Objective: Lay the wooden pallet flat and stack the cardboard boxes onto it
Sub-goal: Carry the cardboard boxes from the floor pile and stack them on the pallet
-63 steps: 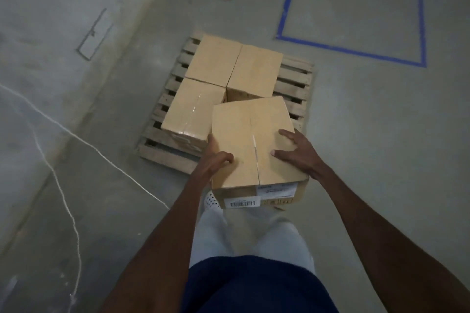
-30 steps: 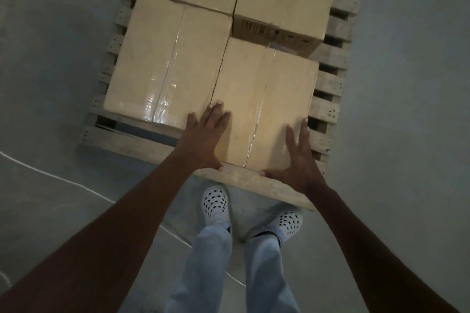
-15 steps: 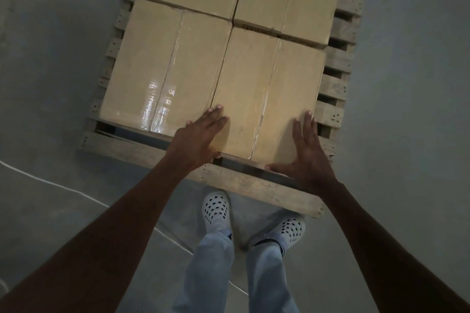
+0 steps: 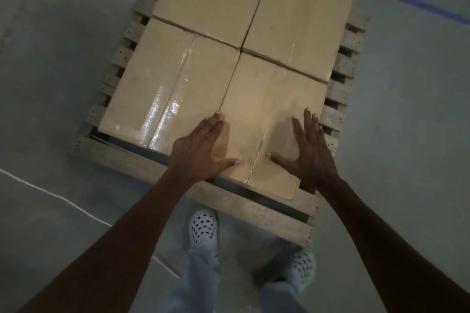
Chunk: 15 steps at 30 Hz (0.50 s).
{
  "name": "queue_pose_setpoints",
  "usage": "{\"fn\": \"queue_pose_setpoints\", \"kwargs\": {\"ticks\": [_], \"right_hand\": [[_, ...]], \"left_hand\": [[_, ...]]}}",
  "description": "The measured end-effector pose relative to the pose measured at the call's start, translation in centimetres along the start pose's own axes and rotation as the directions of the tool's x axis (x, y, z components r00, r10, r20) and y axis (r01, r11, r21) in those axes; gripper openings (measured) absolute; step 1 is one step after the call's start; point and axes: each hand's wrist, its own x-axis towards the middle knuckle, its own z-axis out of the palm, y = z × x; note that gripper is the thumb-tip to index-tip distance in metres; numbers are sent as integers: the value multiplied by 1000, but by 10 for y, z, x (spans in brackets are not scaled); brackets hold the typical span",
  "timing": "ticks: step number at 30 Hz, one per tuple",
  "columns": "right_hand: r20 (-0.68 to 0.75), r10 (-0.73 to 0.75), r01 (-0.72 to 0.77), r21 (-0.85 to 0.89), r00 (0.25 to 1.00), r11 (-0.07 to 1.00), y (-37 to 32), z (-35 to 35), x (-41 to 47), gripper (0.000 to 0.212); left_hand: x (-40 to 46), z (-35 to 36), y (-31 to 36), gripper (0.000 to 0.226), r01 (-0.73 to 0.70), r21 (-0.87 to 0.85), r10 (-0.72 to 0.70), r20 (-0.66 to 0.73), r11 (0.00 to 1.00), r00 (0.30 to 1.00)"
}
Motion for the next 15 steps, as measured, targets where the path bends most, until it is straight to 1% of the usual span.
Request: {"fn": "queue_pose_setpoints", "kwargs": {"ticks": [1,3,5,7,9,11,13,15], "right_hand": [[-8,-33,32,-10,999,999,-2,-11,18,113],[-38,-104,104,-25,994,994,-6,-29,55,107],[-75,-168,166,-38,983,985,-8,-45,89,102],[-66,-261,257,-59,963,965,-5,-56,124,98],[-36,-383,378,-99,923,921,-3,-63,164,92],[1,-477,473,-129,879,872,-3,-68,203,89],[40,-552,551,-152,833,820,-2,-73,239,86],[74,-644,645,-179,762,743,1,-78,270,80]], "left_hand": [[9,-1,-1,101,50,2,-50,-44,999,998],[27,-2,-6,99,140,6,-139,-86,990,986],[48,2,-6,101,210,-13,-210,-76,978,975],[75,9,0,106,329,-75,-333,-49,941,942],[102,19,11,110,498,-154,-510,-44,853,859],[126,31,26,113,634,-193,-655,-67,749,753],[150,44,41,112,727,-198,-753,-137,658,644],[170,51,53,110,794,-190,-813,-221,578,539]]}}
